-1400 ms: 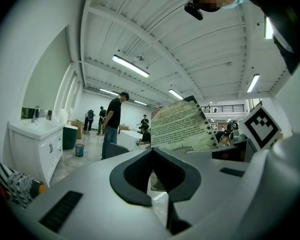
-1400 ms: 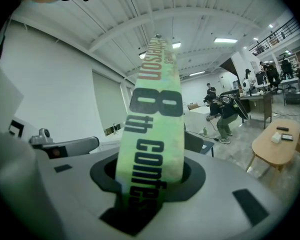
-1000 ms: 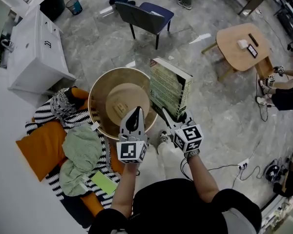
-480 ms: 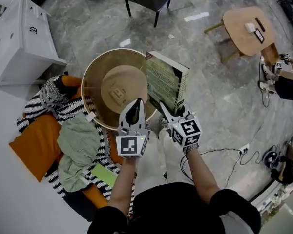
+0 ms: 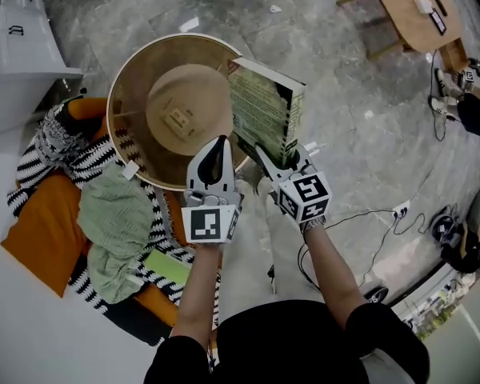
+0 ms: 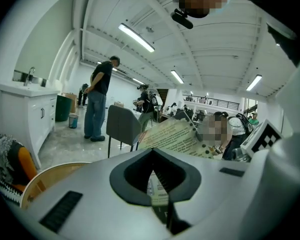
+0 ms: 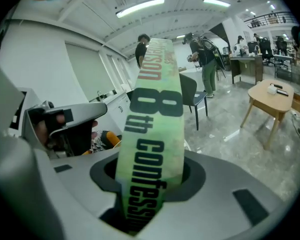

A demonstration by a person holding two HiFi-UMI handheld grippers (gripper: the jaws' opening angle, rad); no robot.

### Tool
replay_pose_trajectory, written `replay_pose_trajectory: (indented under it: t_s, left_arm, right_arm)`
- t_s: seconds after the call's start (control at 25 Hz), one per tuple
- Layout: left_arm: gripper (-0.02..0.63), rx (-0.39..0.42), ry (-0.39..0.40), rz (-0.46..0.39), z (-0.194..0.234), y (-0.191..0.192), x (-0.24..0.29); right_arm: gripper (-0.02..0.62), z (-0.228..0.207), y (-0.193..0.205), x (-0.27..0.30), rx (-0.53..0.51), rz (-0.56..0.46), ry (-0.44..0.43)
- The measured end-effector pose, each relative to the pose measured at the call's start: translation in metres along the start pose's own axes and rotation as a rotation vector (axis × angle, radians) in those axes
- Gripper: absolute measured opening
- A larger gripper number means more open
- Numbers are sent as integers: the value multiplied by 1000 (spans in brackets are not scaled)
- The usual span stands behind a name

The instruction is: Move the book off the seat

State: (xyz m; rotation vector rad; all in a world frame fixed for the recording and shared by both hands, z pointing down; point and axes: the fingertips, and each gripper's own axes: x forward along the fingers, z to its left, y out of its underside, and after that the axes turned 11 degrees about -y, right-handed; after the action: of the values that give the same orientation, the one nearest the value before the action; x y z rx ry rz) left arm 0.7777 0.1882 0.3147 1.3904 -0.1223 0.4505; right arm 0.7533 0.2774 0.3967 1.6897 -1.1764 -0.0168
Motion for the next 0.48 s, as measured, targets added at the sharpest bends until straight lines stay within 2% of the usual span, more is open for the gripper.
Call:
replay_pose_trajectory:
  t_s: [0.24, 0.48]
  left_arm:
    - [9, -1, -1, 26, 18, 48, 17]
    - [9, -1, -11, 44, 30, 78, 27]
  right_arm:
    - [173, -25, 50, 33, 55, 46, 4]
    - [173, -43, 90, 56, 48, 118, -6]
